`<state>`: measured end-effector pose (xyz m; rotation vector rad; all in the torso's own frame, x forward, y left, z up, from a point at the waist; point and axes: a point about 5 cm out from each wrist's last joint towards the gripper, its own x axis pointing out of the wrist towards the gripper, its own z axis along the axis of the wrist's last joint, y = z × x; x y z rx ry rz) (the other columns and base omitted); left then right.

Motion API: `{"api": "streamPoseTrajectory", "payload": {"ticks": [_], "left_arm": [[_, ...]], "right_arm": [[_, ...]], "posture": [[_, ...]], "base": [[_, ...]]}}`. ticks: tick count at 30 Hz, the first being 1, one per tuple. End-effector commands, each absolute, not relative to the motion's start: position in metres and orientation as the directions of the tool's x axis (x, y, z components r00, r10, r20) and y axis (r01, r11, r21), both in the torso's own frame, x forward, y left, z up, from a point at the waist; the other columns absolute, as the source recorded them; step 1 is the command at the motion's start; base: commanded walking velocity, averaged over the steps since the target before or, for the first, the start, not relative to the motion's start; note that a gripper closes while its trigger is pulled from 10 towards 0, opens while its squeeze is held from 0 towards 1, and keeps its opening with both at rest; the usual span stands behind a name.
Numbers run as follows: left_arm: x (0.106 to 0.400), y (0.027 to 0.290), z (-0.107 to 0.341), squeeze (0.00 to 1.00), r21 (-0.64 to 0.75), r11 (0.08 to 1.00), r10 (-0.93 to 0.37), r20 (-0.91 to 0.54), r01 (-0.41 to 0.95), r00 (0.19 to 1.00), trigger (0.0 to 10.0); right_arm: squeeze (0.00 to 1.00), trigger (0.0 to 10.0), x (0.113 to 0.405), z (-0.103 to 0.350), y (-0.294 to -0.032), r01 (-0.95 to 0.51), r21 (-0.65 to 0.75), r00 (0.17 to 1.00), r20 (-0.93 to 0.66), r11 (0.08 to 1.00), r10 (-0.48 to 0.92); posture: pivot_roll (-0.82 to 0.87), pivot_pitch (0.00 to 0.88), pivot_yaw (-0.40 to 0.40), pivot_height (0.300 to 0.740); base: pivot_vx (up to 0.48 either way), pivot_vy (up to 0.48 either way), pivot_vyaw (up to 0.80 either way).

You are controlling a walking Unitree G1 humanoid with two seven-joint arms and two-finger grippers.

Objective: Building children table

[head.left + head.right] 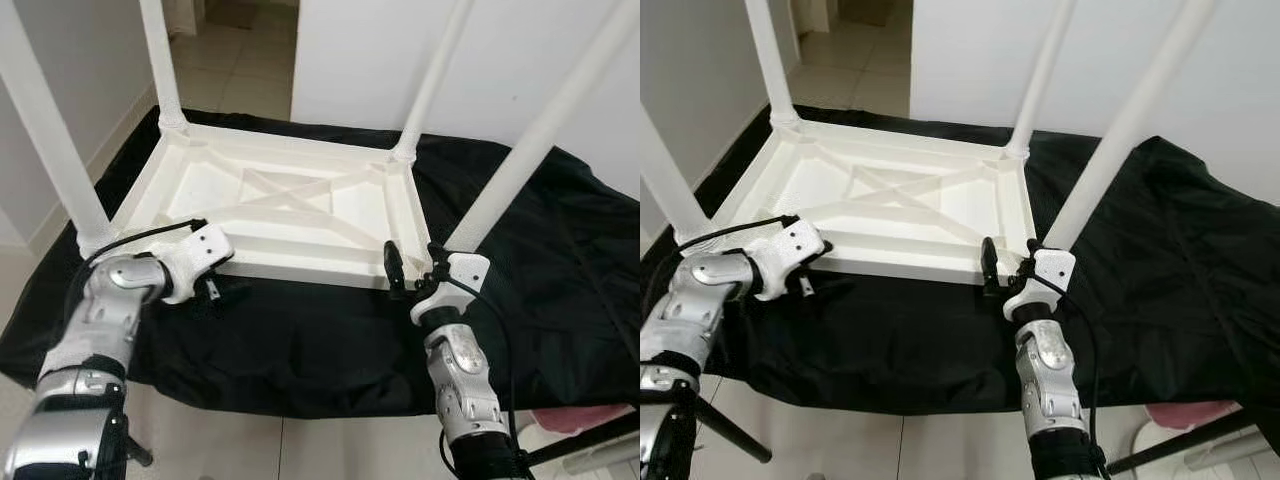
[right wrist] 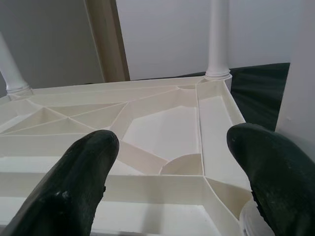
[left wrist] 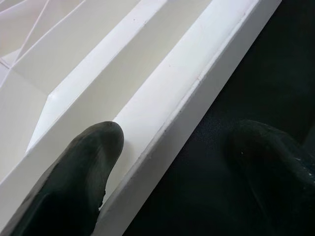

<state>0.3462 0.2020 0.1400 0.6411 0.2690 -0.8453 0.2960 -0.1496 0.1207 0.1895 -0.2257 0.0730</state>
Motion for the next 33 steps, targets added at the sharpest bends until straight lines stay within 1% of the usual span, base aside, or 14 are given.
{"api": "streamPoseTrajectory", "payload": {"ticks": [1,4,5,7,8,9,10,11,12,25,26,29,30,33], "left_arm": [[0.359,0.22,0.141,0.0,0.556,0.732,-0.29,-0.269,0.394,0.918,10.0],[0.36,0.22,0.141,0.0,0.528,0.748,-0.305,-0.264,0.402,0.915,10.0],[0.36,0.22,0.14,0.0,0.532,0.745,-0.302,-0.27,0.403,0.914,9.5],[0.36,0.22,0.14,0.0,0.537,0.741,-0.299,-0.275,0.403,0.914,9.5],[0.36,0.22,0.138,0.0,0.54,0.734,-0.304,-0.281,0.412,0.91,7.8],[0.359,0.219,0.137,0.0,0.536,0.734,-0.307,-0.287,0.418,0.907,5.2],[0.36,0.219,0.136,0.0,0.533,0.733,-0.311,-0.29,0.423,0.905,5.2],[0.36,0.219,0.134,0.0,0.53,0.731,-0.315,-0.296,0.429,0.902,3.9],[0.36,0.218,0.133,0.0,0.531,0.728,-0.317,-0.301,0.434,0.9,3.8],[0.357,0.198,0.125,0.0,0.525,0.68,-0.402,-0.318,0.513,0.859,4.1],[0.356,0.196,0.125,0.0,0.526,0.668,-0.418,-0.321,0.527,0.85,4.7],[0.356,0.192,0.122,0.0,0.537,0.654,-0.428,-0.319,0.533,0.846,4.7],[0.356,0.192,0.122,0.0,0.544,0.649,-0.425,-0.319,0.531,0.847,10.0],[0.356,0.192,0.124,0.0,0.528,0.652,-0.444,-0.316,0.544,0.838,10.0]], "right_arm": [[0.0,10.0,0.297,0.114,-0.158,-0.047,0.179,0.98,0.2,0.983,0.01],[0.0,10.0,0.298,0.115,-0.155,-0.053,0.178,0.979,0.201,0.983,0.016],[0.0,10.0,0.298,0.115,-0.155,-0.055,0.178,0.979,0.202,0.983,0.018],[0.0,10.0,0.298,0.115,-0.154,-0.057,0.178,0.979,0.202,0.982,0.02],[0.0,10.0,0.299,0.115,-0.154,-0.058,0.179,0.979,0.202,0.982,0.021],[0.0,10.0,0.299,0.114,-0.153,-0.059,0.179,0.979,0.201,0.982,0.022],[0.0,10.0,0.299,0.114,-0.152,-0.06,0.179,0.979,0.202,0.982,0.023],[0.0,10.0,0.3,0.114,-0.152,-0.061,0.179,0.979,0.202,0.982,0.024],[0.0,10.0,0.3,0.114,-0.152,-0.061,0.178,0.979,0.202,0.982,0.024],[0.0,10.0,0.3,0.112,-0.15,-0.067,0.174,0.979,0.201,0.983,0.031],[0.0,10.0,0.3,0.112,-0.15,-0.066,0.173,0.979,0.201,0.983,0.03],[0.0,10.0,0.3,0.112,-0.15,-0.064,0.173,0.979,0.201,0.983,0.029],[0.0,10.0,0.299,0.111,-0.151,-0.064,0.172,0.979,0.2,0.983,0.029],[0.0,10.0,0.298,0.11,-0.152,-0.061,0.168,0.98,0.196,0.984,0.027]], "posture": [[0.01,0.0,-0.075,0.74],[0.02,0.0,-0.076,0.74],[0.02,0.0,-0.076,0.74],[0.02,0.0,-0.076,0.74],[0.02,0.0,-0.077,0.74],[0.02,0.0,-0.078,0.74],[0.02,0.0,-0.078,0.74],[0.02,0.0,-0.078,0.74],[0.02,0.0,-0.078,0.74],[0.02,0.0,-0.074,0.74],[0.02,0.002,-0.073,0.74],[0.01,0.002,-0.072,0.74],[0.01,0.002,-0.07,0.74],[0.01,0.003,-0.071,0.74]], "base": [[0.0,0.0,0.0],[0.0,0.0,0.0],[0.0,0.0,0.0],[0.0,0.0,0.0],[0.0,0.0,0.0],[0.0,0.0,0.0],[0.0,0.0,0.0],[0.0,0.0,0.0],[0.0,0.0,0.0],[0.0,0.0,0.0],[0.0,0.0,0.0],[0.0,0.0,0.0],[0.0,0.0,0.0],[0.0,0.0,0.0]]}}
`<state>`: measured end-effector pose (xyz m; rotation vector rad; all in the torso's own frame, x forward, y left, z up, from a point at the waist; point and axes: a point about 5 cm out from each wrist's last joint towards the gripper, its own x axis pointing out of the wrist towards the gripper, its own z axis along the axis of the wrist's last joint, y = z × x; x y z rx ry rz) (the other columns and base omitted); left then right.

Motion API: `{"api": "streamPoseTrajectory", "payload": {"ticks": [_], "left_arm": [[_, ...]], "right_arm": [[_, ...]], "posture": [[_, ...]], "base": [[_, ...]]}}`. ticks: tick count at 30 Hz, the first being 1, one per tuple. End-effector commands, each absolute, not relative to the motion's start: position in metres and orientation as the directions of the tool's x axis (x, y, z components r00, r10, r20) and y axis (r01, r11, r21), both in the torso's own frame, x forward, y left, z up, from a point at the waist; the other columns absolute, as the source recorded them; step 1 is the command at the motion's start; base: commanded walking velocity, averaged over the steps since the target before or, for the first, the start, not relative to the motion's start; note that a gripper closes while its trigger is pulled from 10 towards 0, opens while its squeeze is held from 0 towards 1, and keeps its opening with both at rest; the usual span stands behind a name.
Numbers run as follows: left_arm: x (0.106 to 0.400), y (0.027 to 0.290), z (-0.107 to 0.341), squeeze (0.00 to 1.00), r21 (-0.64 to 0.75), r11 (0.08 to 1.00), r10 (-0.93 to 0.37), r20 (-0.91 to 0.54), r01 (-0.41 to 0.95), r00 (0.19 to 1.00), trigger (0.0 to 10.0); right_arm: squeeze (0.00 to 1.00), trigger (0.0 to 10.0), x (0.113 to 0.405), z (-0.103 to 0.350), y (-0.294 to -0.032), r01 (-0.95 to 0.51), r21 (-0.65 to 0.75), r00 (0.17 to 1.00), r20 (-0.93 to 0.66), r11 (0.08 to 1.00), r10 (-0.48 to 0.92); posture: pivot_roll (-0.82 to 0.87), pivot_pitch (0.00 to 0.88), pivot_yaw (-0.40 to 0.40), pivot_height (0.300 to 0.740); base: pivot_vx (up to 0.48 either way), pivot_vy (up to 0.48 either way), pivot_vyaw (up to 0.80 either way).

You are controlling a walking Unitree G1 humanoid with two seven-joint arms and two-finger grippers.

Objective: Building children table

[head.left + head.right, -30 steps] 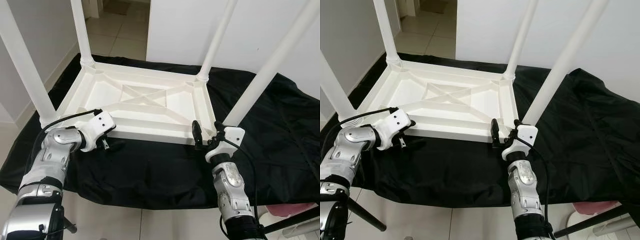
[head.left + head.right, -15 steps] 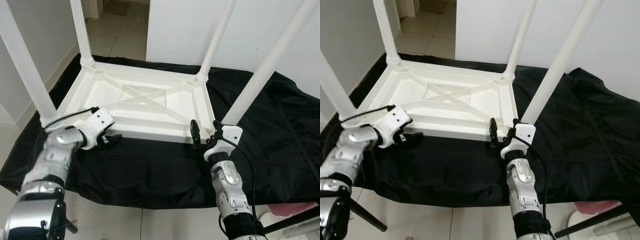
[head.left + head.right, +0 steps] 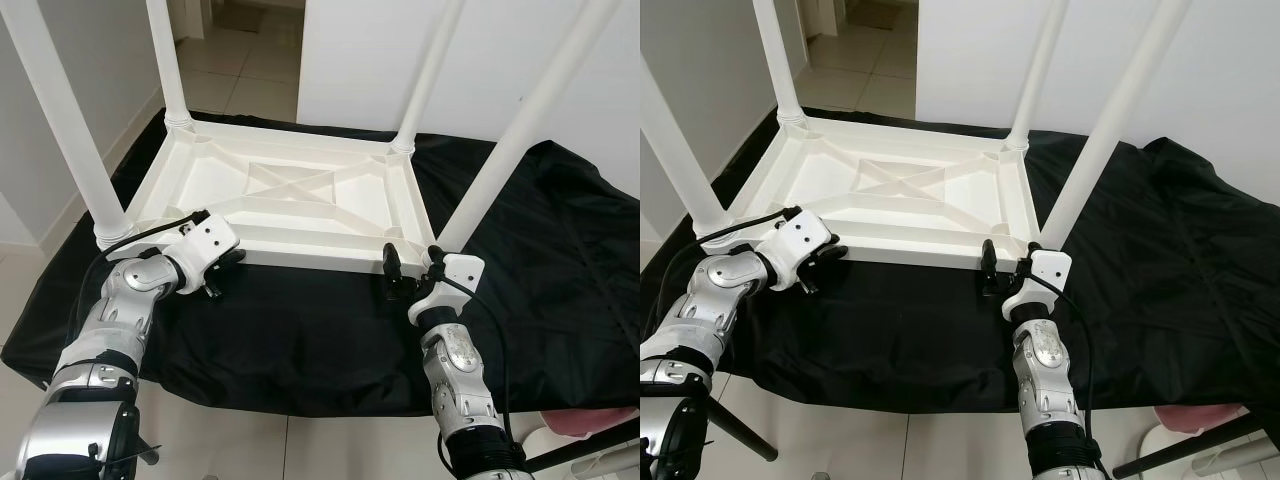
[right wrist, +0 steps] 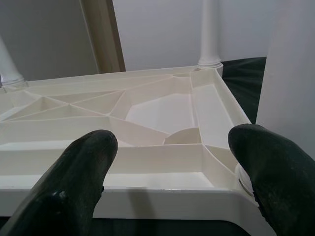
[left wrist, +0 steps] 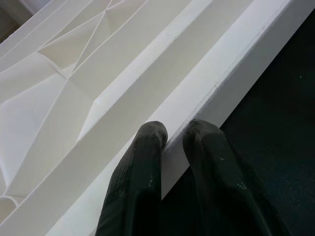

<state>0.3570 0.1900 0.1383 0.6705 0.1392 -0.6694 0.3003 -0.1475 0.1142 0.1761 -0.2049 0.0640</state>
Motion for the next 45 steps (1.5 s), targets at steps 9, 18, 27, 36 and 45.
{"api": "streamPoseTrajectory", "payload": {"ticks": [9,18,27,36,45], "left_arm": [[0.358,0.197,0.141,1.0,0.483,0.647,-0.527,-0.276,0.59,0.804,10.0],[0.359,0.196,0.149,0.81,0.5,0.591,-0.583,-0.278,0.633,0.764,10.0],[0.363,0.185,0.147,0.0,0.484,0.5,-0.636,-0.358,0.718,0.684,10.0],[0.368,0.177,0.139,0.0,0.414,0.487,-0.636,-0.435,0.769,0.637,10.0],[0.373,0.189,0.133,0.0,0.33,0.564,-0.558,-0.523,0.757,0.644,10.0]], "right_arm": [[1.0,10.0,0.293,0.107,-0.155,-0.079,0.142,0.978,0.202,0.987,0.049],[0.0,10.0,0.279,0.099,-0.157,-0.101,0.087,0.979,0.184,0.991,0.084],[0.0,10.0,0.265,0.096,-0.154,-0.168,0.043,0.972,0.175,0.985,0.158],[0.0,10.0,0.258,0.095,-0.154,-0.191,0.014,0.968,0.166,0.982,0.186],[0.0,10.0,0.254,0.095,-0.149,-0.184,0.021,0.971,0.158,0.983,0.179]], "posture": [[0.02,0.0,-0.07,0.74],[0.02,0.0,-0.062,0.74],[0.01,0.004,-0.053,0.74],[-0.02,0.013,-0.043,0.74],[-0.03,0.037,-0.036,0.74]], "base": [[0.0,0.0,0.0],[0.0,0.0,0.0],[0.0,0.0,0.0],[0.0,0.0,0.0],[0.0,0.0,0.0]]}}
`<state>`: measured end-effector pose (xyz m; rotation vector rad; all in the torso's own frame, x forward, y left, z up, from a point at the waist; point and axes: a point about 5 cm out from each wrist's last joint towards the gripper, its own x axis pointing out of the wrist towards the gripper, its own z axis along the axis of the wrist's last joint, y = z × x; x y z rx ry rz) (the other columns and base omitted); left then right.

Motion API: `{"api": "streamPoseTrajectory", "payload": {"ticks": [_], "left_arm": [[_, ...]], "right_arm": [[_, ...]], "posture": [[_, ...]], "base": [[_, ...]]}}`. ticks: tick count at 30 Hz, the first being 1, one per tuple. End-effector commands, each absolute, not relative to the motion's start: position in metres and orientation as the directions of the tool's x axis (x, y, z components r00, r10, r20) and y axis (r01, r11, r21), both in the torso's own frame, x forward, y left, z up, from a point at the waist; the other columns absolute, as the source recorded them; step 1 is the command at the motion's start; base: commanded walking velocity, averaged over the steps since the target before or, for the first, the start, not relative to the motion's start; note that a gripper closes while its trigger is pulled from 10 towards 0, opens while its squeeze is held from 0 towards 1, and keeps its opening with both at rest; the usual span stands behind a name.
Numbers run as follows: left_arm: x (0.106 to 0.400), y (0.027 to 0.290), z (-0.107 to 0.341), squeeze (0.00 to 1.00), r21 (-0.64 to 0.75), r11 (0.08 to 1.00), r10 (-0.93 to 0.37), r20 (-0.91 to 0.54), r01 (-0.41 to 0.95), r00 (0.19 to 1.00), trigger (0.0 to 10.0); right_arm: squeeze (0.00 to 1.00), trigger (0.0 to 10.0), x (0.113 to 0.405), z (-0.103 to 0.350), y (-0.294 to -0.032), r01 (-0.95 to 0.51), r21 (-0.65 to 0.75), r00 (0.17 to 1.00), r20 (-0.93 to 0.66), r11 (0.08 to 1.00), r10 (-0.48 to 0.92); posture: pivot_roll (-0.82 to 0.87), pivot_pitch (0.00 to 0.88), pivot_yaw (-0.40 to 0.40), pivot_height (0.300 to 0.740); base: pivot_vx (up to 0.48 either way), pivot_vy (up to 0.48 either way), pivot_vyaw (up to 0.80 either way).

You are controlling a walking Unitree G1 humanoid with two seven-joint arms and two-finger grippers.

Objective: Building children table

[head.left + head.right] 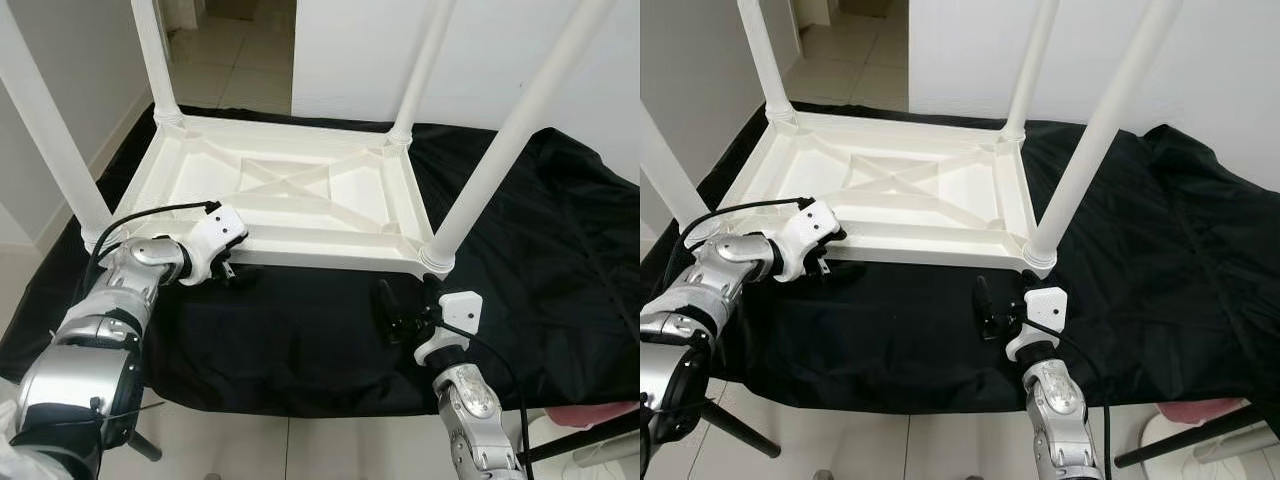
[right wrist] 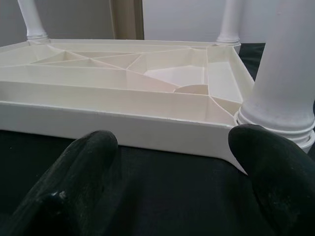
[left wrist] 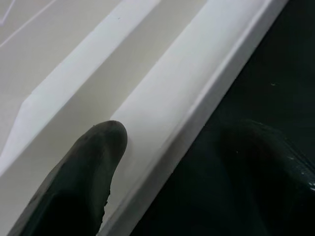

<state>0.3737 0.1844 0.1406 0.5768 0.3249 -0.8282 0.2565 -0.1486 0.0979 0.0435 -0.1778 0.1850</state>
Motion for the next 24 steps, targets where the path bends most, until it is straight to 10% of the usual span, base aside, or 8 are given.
{"api": "streamPoseTrajectory", "payload": {"ticks": [1,2,3,5,24], "left_arm": [[0.373,0.191,0.133,0.0,0.316,0.578,-0.549,-0.532,0.752,0.645,4.6],[0.373,0.191,0.133,0.0,0.316,0.578,-0.549,-0.532,0.752,0.645,4.6],[0.374,0.191,0.134,0.0,0.299,0.592,-0.55,-0.528,0.748,0.647,1.9],[0.374,0.19,0.135,0.0,0.276,0.598,-0.564,-0.521,0.752,0.64,0.0],[0.347,0.14,0.103,0.0,0.166,0.394,-0.785,-0.451,0.904,0.425,0.0]], "right_arm": [[0.0,10.0,0.252,0.094,-0.148,-0.184,0.02,0.972,0.154,0.983,0.179],[0.0,10.0,0.252,0.094,-0.148,-0.184,0.02,0.972,0.154,0.983,0.179],[0.0,10.0,0.251,0.093,-0.148,-0.182,0.019,0.973,0.15,0.983,0.178],[0.0,10.0,0.25,0.092,-0.148,-0.179,0.017,0.974,0.146,0.984,0.175],[0.0,10.0,0.253,0.091,-0.148,-0.174,0.002,0.976,0.137,0.985,0.172]], "posture": [[-0.04,0.04,-0.034,0.74],[-0.04,0.04,-0.034,0.74],[-0.05,0.04,-0.028,0.74],[-0.04,0.041,-0.028,0.74],[-0.02,0.035,-0.015,0.74]], "base": [[0.0,0.0,0.0],[0.0,0.0,0.0],[0.0,0.0,0.0],[0.0,0.0,0.0],[0.0,0.0,0.0]]}}
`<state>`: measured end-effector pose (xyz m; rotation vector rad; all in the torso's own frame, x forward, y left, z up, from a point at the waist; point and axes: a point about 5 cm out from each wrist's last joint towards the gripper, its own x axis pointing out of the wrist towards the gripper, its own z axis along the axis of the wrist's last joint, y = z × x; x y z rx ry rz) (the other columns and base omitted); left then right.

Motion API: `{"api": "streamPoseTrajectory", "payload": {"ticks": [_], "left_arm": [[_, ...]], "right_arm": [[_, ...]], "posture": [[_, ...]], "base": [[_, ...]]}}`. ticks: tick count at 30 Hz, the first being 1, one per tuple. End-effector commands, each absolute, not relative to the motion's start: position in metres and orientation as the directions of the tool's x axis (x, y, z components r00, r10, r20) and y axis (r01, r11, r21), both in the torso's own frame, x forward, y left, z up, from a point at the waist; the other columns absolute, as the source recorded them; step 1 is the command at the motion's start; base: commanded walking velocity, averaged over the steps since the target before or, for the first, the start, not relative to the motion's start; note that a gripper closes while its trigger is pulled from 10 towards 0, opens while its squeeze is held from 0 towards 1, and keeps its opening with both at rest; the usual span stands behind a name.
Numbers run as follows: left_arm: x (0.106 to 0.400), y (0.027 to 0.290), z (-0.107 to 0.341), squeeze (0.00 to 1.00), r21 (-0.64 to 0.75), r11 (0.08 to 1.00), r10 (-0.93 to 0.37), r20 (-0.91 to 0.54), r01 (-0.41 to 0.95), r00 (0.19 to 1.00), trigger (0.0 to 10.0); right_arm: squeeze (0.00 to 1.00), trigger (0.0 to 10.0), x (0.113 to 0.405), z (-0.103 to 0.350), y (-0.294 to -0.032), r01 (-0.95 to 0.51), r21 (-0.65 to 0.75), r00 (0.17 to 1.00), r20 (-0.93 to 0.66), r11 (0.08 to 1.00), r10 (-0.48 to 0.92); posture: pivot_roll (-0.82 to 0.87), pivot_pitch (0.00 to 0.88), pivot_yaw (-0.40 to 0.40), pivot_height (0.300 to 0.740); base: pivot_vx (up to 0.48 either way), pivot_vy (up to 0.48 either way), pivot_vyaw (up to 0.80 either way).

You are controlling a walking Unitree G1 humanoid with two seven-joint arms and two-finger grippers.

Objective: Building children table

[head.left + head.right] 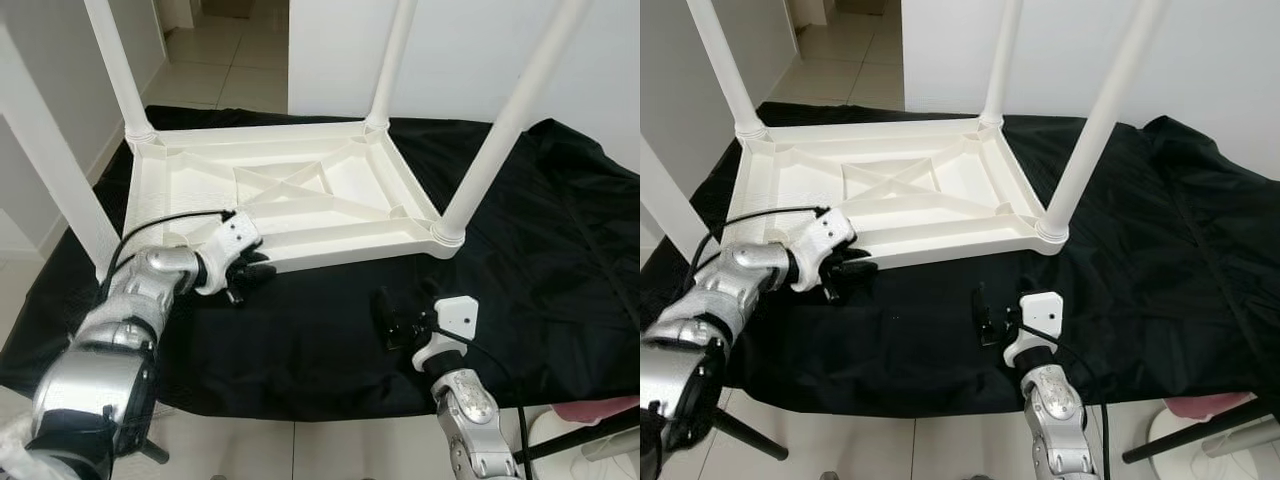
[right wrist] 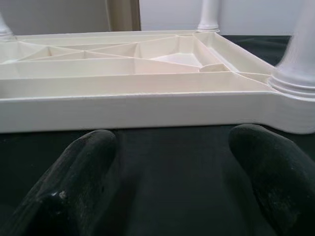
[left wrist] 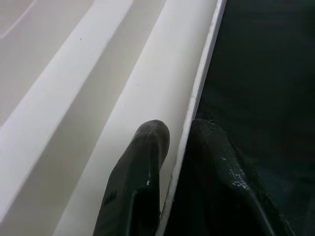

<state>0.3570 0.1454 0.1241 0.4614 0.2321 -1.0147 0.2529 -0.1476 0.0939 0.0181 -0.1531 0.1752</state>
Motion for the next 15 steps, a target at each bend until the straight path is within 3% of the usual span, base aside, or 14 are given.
{"api": "streamPoseTrajectory", "payload": {"ticks": [1,13,14,15], "left_arm": [[0.343,0.131,0.103,0.0,0.165,0.382,-0.809,-0.417,0.909,0.415,0.0],[0.32,0.092,0.116,0.0,0.186,0.463,-0.842,-0.212,0.867,0.496,0.0],[0.317,0.091,0.116,0.0,0.183,0.468,-0.841,-0.207,0.865,0.499,3.8],[0.317,0.091,0.116,0.0,0.183,0.468,-0.841,-0.207,0.865,0.499,3.8]], "right_arm": [[0.0,10.0,0.253,0.091,-0.147,-0.173,0.002,0.976,0.136,0.985,0.171],[0.0,10.0,0.262,0.093,-0.148,-0.143,0.004,0.979,0.148,0.99,0.141],[0.0,10.0,0.263,0.093,-0.148,-0.142,0.003,0.979,0.148,0.99,0.14],[0.0,10.0,0.263,0.093,-0.148,-0.142,0.003,0.979,0.148,0.99,0.14]], "posture": [[-0.02,0.036,-0.014,0.74],[-0.01,0.027,-0.001,0.74],[-0.01,0.024,-0.005,0.74],[-0.01,0.024,-0.005,0.74]], "base": [[0.0,0.0,0.0],[0.0,0.0,0.0],[0.0,0.0,0.0],[0.0,0.0,0.0]]}}
